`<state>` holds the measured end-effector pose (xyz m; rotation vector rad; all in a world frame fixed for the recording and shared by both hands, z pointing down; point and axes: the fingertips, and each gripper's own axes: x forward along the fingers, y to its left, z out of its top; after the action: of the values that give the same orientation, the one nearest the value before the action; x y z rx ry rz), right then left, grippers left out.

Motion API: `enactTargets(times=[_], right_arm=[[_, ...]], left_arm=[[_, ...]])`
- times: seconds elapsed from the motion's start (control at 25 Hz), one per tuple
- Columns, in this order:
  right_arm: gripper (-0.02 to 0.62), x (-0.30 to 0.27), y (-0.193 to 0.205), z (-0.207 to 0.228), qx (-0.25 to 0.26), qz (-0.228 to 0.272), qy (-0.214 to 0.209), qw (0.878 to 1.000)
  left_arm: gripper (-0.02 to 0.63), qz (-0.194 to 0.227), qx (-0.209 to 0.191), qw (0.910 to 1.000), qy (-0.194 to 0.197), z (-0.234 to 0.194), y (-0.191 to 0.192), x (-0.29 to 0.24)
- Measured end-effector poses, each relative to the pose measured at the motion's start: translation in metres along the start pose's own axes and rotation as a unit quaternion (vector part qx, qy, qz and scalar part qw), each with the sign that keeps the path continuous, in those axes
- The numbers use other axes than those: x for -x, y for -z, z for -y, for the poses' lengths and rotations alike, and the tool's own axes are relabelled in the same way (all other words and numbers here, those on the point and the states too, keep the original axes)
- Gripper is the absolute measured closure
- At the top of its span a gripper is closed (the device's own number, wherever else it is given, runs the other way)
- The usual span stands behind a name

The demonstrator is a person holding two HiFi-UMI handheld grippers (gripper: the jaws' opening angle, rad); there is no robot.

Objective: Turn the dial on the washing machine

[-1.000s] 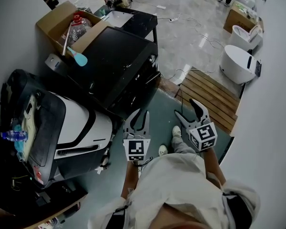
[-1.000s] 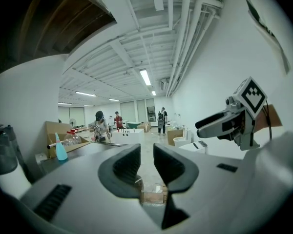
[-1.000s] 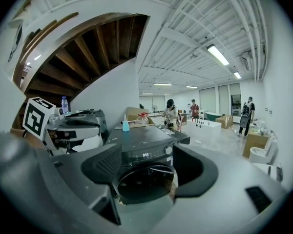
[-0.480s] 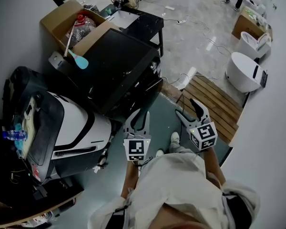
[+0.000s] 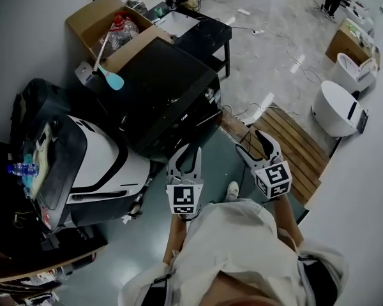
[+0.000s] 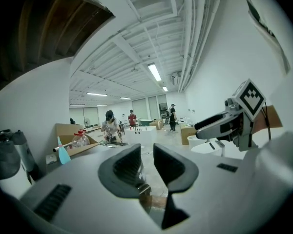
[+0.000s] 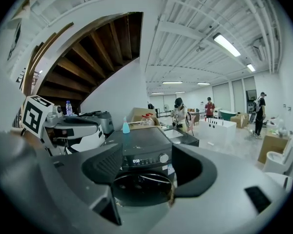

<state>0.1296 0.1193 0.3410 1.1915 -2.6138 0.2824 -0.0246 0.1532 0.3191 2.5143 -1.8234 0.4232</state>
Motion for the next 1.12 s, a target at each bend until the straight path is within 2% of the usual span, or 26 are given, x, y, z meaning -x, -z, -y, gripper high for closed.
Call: enactTargets(times=[0.2,0.56,1.12], right_arm=[[0.281,-0.009,-0.002,0.012,0.008,-0.001,-0.018,1.0],[0.285,-0.025,-0.006,0.026,0.012,-0.005,-0.027,1.0],[0.29,-0.078,-0.02,0.062,0.007,-0.015,0.0,1.0]], left_arm=[[0.526,-0.003,0.002,0.9999,-0.016,0.003,-0.004,-0.008],[0.526,0.0,0.006,0.9997,-0.023,-0.001,-0.006,-0.026],[0.526,-0.002,0.013,0.9999,0.01,-0.031,-0.003,-0.099]])
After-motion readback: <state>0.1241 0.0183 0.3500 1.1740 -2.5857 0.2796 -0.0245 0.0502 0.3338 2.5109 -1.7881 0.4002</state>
